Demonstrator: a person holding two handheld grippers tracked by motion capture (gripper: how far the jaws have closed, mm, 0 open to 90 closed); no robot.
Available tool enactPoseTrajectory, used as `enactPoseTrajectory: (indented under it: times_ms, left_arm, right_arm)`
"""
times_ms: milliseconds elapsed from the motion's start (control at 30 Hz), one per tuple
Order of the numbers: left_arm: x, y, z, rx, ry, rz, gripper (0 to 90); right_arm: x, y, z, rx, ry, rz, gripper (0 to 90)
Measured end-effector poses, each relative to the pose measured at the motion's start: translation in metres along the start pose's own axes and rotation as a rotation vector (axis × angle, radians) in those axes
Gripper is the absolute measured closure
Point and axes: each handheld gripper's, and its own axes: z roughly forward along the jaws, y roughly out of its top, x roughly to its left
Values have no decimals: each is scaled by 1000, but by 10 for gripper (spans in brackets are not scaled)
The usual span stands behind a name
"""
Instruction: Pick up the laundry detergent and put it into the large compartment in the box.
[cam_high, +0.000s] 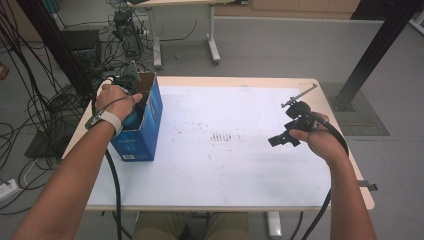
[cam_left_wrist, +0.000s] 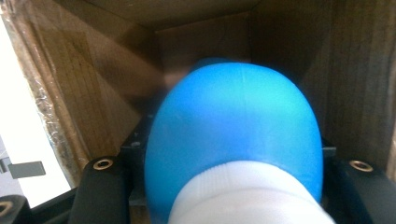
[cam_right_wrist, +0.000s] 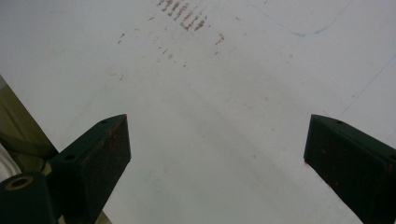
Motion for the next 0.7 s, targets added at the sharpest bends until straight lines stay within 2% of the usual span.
enactPoseTrajectory:
  times_ms: [700]
  left_arm:
    - [-1,0,0,0,2,4,387]
  right_arm:
    - [1,0,-1,0,-2,0,71]
